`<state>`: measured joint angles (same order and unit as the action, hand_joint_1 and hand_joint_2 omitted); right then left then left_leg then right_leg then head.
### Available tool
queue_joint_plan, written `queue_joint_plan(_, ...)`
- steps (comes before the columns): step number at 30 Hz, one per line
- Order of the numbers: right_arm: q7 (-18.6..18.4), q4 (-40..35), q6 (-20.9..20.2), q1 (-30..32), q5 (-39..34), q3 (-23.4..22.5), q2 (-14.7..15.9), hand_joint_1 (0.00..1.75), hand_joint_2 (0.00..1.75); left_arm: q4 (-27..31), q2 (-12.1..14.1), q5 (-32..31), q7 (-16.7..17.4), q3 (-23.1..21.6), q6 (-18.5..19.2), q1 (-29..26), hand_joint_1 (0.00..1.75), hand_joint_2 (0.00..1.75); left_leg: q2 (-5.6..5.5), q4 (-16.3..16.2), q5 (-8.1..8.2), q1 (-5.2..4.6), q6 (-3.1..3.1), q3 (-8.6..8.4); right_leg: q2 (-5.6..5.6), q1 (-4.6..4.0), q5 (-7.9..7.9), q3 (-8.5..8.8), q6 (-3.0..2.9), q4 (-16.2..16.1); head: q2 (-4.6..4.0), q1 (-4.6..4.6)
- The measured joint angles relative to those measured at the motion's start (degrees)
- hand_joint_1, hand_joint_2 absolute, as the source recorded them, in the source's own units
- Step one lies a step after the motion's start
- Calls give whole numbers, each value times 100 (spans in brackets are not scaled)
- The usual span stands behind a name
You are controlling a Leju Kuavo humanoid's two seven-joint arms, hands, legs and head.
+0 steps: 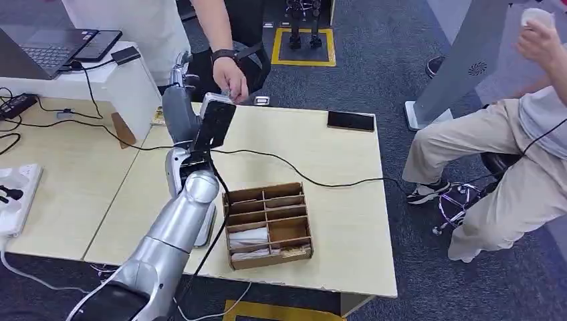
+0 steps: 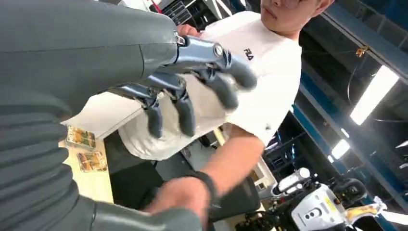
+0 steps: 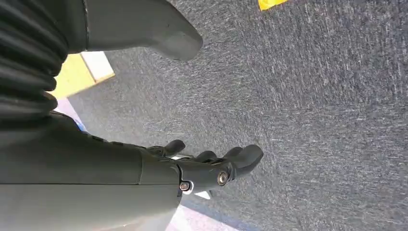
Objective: Pass the card to the sensor for recognition and then transmit it.
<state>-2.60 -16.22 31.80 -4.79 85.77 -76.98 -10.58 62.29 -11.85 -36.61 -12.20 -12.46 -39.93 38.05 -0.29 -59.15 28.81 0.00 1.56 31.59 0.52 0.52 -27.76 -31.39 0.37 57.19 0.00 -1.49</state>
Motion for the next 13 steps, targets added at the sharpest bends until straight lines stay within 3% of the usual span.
queue_joint_plan(3, -13, 9, 0, 1, -70, 17, 0, 0, 175, 80, -22, 277, -148, 0, -4, -53, 0, 0, 0, 0, 0, 0, 0, 0, 0, 0, 0, 0, 0, 0, 0, -2)
queue_joint_plan(4, -15, 13, 0, 3, -81, 17, 0, 0, 175, 149, -37, 354, -201, 0, -4, -102, 0, 175, 0, 0, 0, 0, 0, 0, 0, 0, 0, 0, 0, 0, 0, 0)
queue_joint_plan(9, -33, 11, 39, 25, -197, 17, 0, 0, 175, 792, -83, 1099, -477, -184, -11, -610, 0, 175, 0, 0, 2, -1, 3, 1, 3, 1, -3, -2, 3, -1, 0, 2)
queue_joint_plan(13, 7, -37, 79, 44, -273, 17, -2, 0, 175, 1465, -87, 1127, -769, -571, -11, -1143, 0, 175, 1, 0, 5, -1, 5, 4, 3, 1, -4, -4, 4, -2, 0, 0)
